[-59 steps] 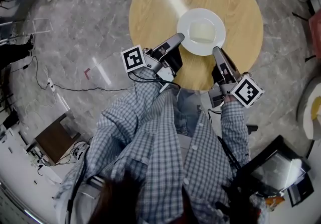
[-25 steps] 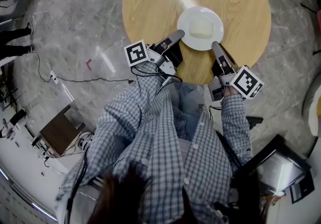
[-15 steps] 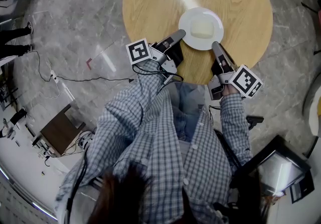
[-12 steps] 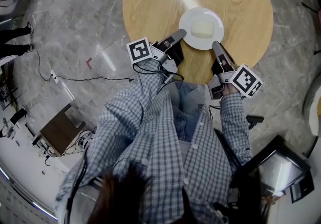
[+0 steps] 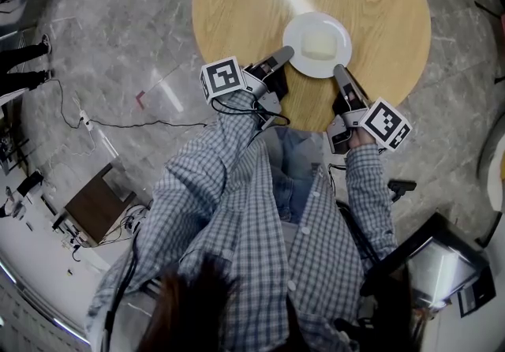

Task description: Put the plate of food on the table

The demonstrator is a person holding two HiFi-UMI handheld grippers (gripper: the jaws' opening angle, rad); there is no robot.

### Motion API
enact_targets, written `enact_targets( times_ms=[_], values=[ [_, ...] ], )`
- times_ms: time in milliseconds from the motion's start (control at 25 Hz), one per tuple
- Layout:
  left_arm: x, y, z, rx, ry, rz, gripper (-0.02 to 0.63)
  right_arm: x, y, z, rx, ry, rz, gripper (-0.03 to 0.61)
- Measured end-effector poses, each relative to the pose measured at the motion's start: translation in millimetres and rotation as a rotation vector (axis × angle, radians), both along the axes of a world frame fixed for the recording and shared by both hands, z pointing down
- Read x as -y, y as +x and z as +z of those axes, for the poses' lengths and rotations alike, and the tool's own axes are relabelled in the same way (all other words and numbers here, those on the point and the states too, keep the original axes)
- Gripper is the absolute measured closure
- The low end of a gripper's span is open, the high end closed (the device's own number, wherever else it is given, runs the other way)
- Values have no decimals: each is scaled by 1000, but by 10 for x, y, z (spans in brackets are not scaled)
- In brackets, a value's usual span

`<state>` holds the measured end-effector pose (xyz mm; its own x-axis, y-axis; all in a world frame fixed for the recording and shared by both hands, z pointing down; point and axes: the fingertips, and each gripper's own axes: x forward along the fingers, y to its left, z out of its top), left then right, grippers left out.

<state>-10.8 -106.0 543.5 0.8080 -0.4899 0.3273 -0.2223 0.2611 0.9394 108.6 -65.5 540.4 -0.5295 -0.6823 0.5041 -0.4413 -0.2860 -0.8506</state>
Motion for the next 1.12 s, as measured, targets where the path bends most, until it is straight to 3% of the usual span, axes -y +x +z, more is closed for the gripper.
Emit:
enact_targets(
  times_ms=[720,1120],
  values=[
    [-38,25,134,139,-27,116,583,1,5,102,-152,-20,-68,517],
    [-47,68,173,258,-26,184,583,-8,18,193,-329,-12,-172,515]
  ],
)
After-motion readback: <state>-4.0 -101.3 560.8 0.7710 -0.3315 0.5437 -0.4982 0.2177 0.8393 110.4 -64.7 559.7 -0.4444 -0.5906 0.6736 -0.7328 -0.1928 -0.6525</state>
